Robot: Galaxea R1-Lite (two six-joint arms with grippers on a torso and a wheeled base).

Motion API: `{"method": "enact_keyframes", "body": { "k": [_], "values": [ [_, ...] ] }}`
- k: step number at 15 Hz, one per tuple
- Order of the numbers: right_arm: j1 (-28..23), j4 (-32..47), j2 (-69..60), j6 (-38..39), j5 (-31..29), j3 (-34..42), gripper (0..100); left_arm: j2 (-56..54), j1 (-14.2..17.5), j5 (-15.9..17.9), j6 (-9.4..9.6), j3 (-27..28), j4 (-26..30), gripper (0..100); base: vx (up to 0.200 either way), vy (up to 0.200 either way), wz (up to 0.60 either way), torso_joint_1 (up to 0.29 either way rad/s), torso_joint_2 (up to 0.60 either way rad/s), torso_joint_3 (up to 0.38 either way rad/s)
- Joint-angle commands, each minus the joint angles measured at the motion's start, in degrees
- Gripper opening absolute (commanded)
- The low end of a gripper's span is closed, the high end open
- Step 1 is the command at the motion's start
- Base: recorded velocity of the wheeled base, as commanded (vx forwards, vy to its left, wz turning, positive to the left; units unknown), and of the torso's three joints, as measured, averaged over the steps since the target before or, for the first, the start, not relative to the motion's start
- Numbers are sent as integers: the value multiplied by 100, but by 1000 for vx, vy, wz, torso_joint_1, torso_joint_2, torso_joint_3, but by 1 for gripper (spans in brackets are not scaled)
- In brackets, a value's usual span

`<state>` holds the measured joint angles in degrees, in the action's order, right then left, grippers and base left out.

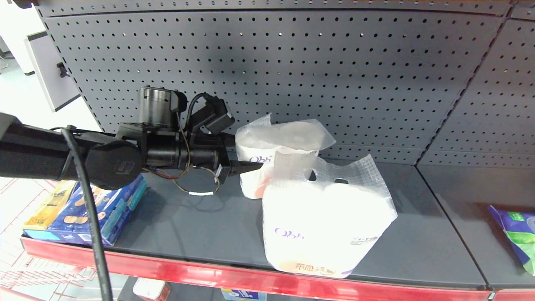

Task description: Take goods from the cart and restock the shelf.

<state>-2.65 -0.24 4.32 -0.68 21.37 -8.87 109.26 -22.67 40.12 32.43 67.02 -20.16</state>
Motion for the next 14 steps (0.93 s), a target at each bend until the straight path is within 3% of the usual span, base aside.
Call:
{"method": "enact_keyframes", "body": {
  "k": [1,14],
  "values": [
    [1,-2,8,-2,-1,0,100,209,0,93,0,259,4,0,0,0,0,0,0,0],
    [1,-2,8,-2,25,26,100,640,-123,427,53,707,-23,0,0,0,0,0,0,0]
  ]
}}
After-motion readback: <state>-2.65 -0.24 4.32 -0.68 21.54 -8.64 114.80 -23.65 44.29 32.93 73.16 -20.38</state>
